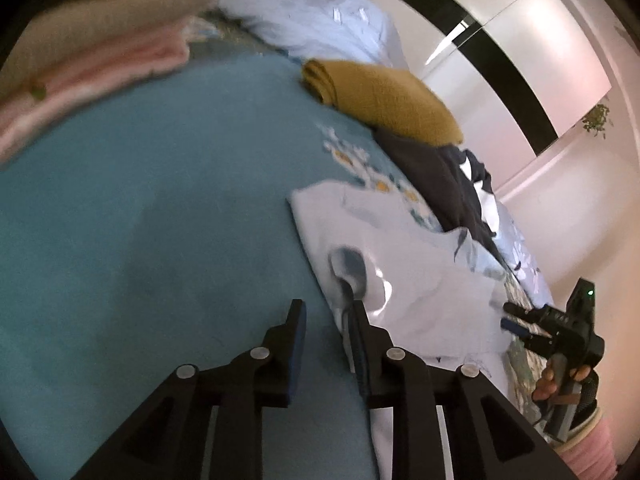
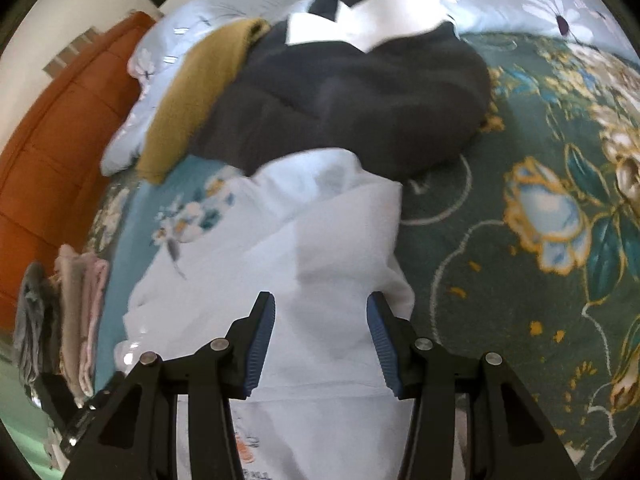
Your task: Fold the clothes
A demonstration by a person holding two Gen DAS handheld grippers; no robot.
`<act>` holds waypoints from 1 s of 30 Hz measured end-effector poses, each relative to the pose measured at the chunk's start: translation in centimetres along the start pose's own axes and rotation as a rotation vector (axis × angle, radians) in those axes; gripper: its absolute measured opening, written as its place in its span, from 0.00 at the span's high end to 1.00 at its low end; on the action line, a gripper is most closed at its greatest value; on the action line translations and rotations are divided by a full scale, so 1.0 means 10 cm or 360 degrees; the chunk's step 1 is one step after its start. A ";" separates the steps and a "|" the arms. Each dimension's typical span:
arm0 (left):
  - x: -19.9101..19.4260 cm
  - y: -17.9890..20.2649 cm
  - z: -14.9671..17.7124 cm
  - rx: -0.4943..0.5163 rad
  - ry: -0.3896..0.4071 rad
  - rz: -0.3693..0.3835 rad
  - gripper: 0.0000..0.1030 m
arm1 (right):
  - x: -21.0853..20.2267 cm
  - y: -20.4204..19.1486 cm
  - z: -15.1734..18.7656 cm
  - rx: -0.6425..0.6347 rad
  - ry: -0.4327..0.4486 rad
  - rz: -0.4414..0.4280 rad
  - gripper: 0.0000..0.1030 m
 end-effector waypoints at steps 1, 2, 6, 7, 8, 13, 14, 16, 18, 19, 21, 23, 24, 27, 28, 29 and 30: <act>-0.03 0.06 -0.02 0.0012 0.0017 0.0073 0.76 | 0.02 0.05 0.01 0.0029 -0.0004 0.0007 0.52; -0.03 0.11 -0.01 0.0023 0.0026 0.0132 0.75 | 0.04 0.10 0.02 0.0072 -0.0011 -0.0004 0.52; -0.01 0.33 0.05 0.0104 0.0032 0.0281 0.70 | 0.03 0.17 0.05 0.0128 -0.0007 -0.0020 0.52; 0.02 0.37 0.08 0.0140 0.0026 0.0283 0.70 | 0.03 0.16 0.05 0.0128 -0.0005 -0.0015 0.52; 0.06 0.38 0.10 0.0151 0.0010 0.0268 0.70 | 0.04 0.15 0.05 0.0123 -0.0005 -0.0009 0.52; 0.27 0.17 0.16 -0.0024 -0.0150 0.0226 0.70 | 0.04 0.12 0.06 0.0102 -0.0002 0.0012 0.51; 0.27 0.13 0.15 -0.0073 -0.0161 0.0241 0.70 | 0.04 0.12 0.06 0.0107 0.0000 0.0013 0.51; 0.27 0.05 0.14 -0.0171 -0.0183 0.0281 0.70 | 0.02 0.12 0.07 0.0116 0.0001 0.0015 0.51; 0.27 0.01 0.14 -0.0240 -0.0197 0.0309 0.70 | -0.01 0.11 0.09 0.0118 -0.0002 0.0016 0.51; 0.28 -0.02 0.15 -0.0283 -0.0203 0.0322 0.70 | -0.03 0.11 0.10 0.0120 -0.0004 0.0017 0.51; 0.26 -0.05 0.16 -0.0317 -0.0206 0.0336 0.70 | -0.11 0.11 0.13 0.0092 -0.0013 0.0012 0.51; 0.22 -0.06 0.19 -0.0319 -0.0198 0.0338 0.70 | -0.23 0.16 0.18 0.0058 -0.0024 0.0014 0.51; 0.20 -0.06 0.21 -0.0320 -0.0194 0.0339 0.70 | -0.29 0.21 0.22 0.0052 -0.0038 0.0019 0.51; 0.10 -0.10 0.26 -0.0345 -0.0180 0.0311 0.70 | -0.46 0.45 0.36 0.0075 -0.0072 0.0058 0.49; 0.07 -0.12 0.28 -0.0354 -0.0176 0.0295 0.70 | -0.53 0.57 0.41 0.0100 -0.0079 0.0076 0.49; 0.04 -0.13 0.30 -0.0353 -0.0179 0.0272 0.70 | -0.61 0.68 0.46 0.0144 -0.0070 0.0062 0.49; 0.00 -0.13 0.33 -0.0343 -0.0177 0.0259 0.70 | -0.70 0.79 0.51 0.0190 -0.0059 0.0044 0.49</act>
Point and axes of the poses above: each gripper's, at about its wrist camera, not at the fingertips, and x roughly the way its jaws point, y to its right, z to its underside, the point moved 2 cm from there along x, roughly the way its jaws point, and after that the axes turned 15 degrees about y, right-handed, at the moved point
